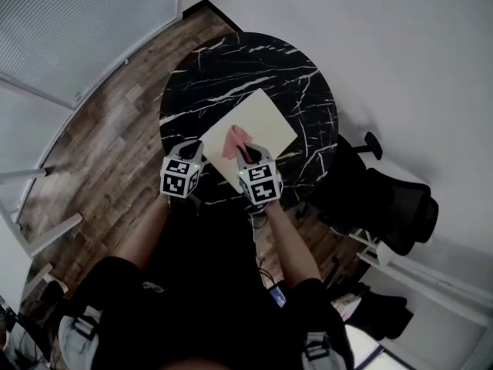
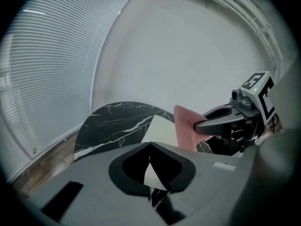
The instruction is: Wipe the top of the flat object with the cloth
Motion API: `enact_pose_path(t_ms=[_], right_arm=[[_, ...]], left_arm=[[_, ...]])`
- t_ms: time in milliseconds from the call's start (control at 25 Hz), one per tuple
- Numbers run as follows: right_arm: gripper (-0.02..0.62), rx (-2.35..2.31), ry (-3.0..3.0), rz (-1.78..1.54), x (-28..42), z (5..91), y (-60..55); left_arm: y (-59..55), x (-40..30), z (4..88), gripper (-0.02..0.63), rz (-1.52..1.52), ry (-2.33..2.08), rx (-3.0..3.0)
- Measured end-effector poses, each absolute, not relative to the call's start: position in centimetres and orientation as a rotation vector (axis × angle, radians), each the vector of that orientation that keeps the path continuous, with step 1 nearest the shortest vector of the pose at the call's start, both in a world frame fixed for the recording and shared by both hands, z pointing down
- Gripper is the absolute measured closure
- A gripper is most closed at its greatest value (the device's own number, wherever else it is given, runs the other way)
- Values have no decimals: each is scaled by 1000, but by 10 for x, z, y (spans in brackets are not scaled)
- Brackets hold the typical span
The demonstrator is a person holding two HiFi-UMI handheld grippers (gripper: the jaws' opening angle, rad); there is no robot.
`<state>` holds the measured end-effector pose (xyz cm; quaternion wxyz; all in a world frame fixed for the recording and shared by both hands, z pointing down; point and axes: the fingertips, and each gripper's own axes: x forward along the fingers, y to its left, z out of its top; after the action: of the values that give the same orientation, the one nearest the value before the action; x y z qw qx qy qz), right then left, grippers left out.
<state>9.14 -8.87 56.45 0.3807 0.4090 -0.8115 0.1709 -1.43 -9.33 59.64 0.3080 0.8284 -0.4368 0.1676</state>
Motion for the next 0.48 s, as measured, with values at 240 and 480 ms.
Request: enact_pose_path(t_ms=[240, 480], right_arm=[[574, 1096, -2116, 470, 132, 554, -123], [574, 1068, -2164, 468, 152, 557, -171]], left_arm=[[-105, 18, 597, 606, 483, -1164, 2171], [-120, 24, 596, 606, 509, -1243, 2120]])
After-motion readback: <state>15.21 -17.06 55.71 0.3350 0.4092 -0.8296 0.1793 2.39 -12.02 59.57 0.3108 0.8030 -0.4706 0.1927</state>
